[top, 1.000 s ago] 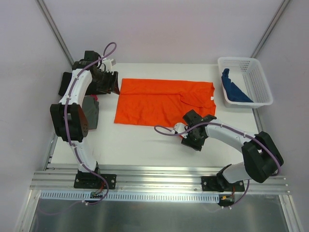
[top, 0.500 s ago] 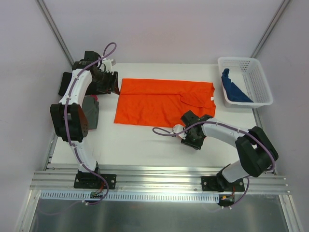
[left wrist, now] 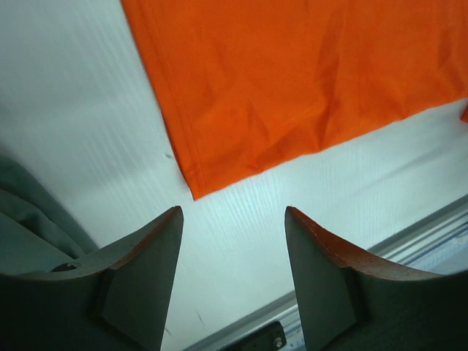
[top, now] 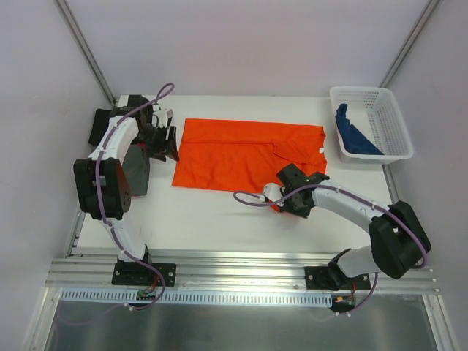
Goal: Fold and stack the t-shirts
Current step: Grap the side of the flattened tshirt closest away from the robot with both arms
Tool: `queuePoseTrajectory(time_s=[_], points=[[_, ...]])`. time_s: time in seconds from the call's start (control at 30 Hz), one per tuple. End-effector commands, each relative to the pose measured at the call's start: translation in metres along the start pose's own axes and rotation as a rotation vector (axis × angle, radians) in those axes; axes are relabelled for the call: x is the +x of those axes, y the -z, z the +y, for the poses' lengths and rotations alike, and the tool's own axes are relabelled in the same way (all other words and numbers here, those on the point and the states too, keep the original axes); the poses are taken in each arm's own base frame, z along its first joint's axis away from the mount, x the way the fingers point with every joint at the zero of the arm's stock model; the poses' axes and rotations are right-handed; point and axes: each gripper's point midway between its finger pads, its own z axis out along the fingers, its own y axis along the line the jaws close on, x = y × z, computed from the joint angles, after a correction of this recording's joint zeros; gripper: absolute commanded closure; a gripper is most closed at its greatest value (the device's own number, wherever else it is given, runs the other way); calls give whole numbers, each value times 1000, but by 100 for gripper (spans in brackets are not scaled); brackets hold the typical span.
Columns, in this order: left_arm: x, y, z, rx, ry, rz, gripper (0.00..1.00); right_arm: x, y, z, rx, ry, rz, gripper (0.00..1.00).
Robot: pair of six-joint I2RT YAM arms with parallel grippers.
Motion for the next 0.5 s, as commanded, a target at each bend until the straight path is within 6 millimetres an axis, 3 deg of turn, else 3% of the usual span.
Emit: queuePoseTrajectory(time_s=[0.0,0.13,0.27,0.47], points=[[29,14,-18,55,37,25,43,-7,23,-21,84,7,-40,99],[49,5,-26,103,107,76,44,-8,26,-29,112,-5,-56,99],[50,-4,-33,169,166,112,42,-7,27,-34,121,-11,-58,99],[59,-25,-24,209,234,191,43,-4,29,-39,125,-43,-63,99]])
